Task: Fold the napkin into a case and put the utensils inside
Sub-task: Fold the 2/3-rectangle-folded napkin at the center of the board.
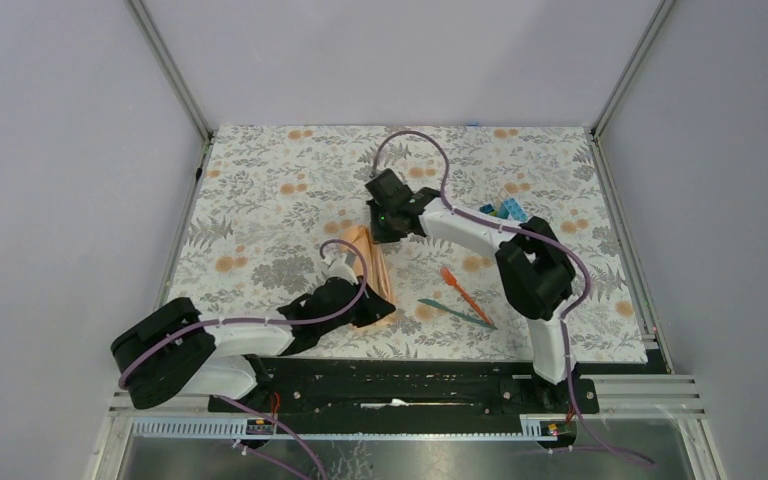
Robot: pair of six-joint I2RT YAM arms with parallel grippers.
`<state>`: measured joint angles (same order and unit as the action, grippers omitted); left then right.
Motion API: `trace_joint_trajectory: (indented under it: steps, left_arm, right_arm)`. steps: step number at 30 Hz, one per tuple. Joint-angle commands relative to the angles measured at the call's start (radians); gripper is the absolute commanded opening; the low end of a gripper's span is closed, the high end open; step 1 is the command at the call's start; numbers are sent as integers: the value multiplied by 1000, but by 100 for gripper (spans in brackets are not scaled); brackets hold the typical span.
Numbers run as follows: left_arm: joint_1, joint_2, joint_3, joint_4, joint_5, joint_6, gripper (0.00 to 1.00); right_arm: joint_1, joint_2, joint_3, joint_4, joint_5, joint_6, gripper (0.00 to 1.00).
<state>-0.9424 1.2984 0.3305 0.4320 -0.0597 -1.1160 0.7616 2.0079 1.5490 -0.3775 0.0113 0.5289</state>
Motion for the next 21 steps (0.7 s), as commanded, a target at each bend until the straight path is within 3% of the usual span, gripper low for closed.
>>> trace_joint_trajectory:
  steps: [1,12,16,21]
  left_arm:
    - [8,-84,-77,142,49,-34,0]
    - [14,-277,-266,133,9,-74,0]
    - [14,-365,-294,20,-19,-82,0]
    - [13,-467,-273,-205,-47,-82,16]
  right_arm:
    - [48,77,159,-97,153,-50,0]
    - [177,301,485,-266,264,-117,0]
    - [207,370,578,-299,271,-131,0]
    - [242,430,625,-294,261,-137,0]
